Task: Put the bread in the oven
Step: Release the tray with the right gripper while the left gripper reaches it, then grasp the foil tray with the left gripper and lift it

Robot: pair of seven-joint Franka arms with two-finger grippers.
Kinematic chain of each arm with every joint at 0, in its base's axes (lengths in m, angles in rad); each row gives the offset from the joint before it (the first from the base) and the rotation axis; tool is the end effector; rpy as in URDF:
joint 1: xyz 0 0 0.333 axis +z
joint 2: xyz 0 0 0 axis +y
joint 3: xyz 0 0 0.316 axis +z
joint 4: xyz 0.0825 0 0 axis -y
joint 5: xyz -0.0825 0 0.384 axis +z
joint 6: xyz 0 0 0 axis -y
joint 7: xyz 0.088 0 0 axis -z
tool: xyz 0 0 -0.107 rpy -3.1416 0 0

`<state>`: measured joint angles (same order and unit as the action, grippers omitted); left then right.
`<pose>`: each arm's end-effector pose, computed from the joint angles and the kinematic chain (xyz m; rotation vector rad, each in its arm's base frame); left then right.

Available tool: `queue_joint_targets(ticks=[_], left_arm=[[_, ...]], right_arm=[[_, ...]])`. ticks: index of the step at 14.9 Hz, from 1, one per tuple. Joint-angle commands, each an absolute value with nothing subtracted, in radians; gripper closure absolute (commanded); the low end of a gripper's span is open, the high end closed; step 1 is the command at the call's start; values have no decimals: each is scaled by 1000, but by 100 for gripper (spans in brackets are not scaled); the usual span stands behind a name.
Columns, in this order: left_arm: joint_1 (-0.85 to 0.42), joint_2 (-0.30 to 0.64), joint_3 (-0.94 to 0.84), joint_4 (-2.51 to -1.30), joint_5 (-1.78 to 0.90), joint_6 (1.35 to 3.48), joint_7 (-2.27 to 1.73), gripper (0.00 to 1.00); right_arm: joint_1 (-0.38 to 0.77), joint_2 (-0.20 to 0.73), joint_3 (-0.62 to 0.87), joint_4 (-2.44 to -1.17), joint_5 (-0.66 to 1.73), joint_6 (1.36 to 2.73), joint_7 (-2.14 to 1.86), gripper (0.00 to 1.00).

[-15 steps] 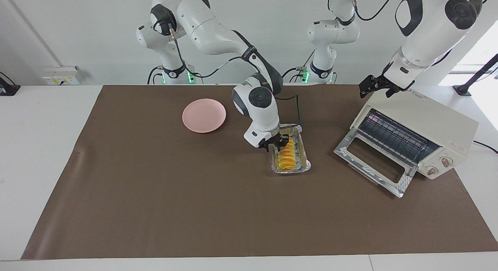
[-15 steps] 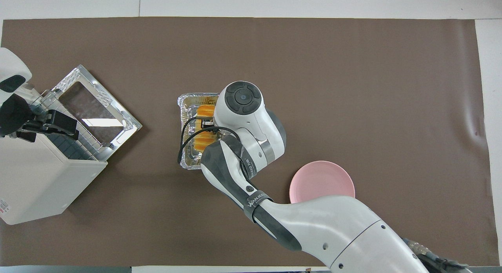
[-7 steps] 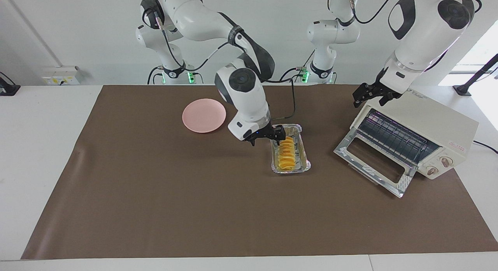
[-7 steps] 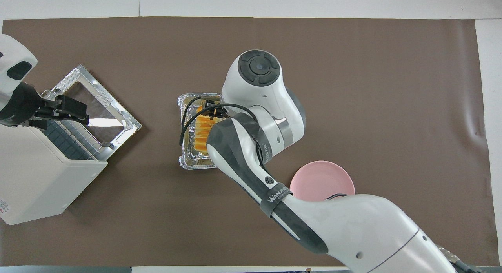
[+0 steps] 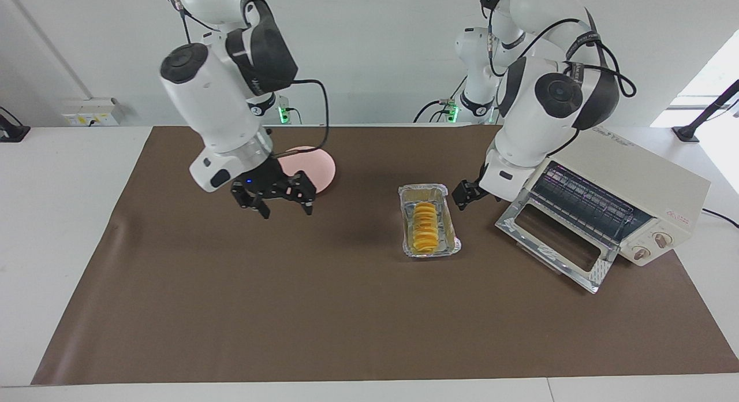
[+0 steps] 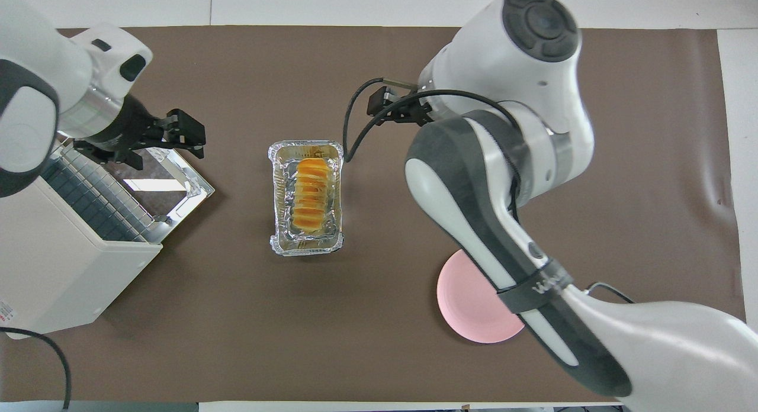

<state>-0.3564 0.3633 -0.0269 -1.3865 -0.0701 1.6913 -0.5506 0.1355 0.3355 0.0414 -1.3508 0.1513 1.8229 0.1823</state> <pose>0.6140 -0.2518 0.5003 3.0820 0.2770 -0.1357 0.6628 0.1264 0.5491 -2.9530 0.0538 -0.1563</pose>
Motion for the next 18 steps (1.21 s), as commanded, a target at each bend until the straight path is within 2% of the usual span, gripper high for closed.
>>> queue_joint_targets(ticks=[1,5,7,10,14,15,17,18], left_arm=[[-426,396,-12,-1400,-71,1762,-636,0],[-524,400,-11,-1529,-66,1860,-678,0],[-569,460,-9,-1545,-46,1913,-712,0],[-583,482,-9,-1606,-46,1962,-712,0],[-597,469,-9,-1643,-44,1951,-712,5],[-601,469,-9,-1644,-44,1956,-712,11],[-601,469,-9,-1649,-44,1960,-706,47],[-595,469,-11,-1651,-44,1965,-703,56]], right_arm=[[95,313,57,-1387,45,1784,68,0],[5,250,55,-1390,9,1580,-13,0],[-41,212,57,-1404,-15,1498,-128,0],[-70,134,55,-1425,-23,1462,-149,0],[-84,-6,54,-1534,-37,1410,-146,0],[-87,-18,54,-1557,-37,1407,-149,0],[-87,-55,52,-1632,-38,1423,-147,0],[-83,-57,48,-1646,-38,1443,-141,0]])
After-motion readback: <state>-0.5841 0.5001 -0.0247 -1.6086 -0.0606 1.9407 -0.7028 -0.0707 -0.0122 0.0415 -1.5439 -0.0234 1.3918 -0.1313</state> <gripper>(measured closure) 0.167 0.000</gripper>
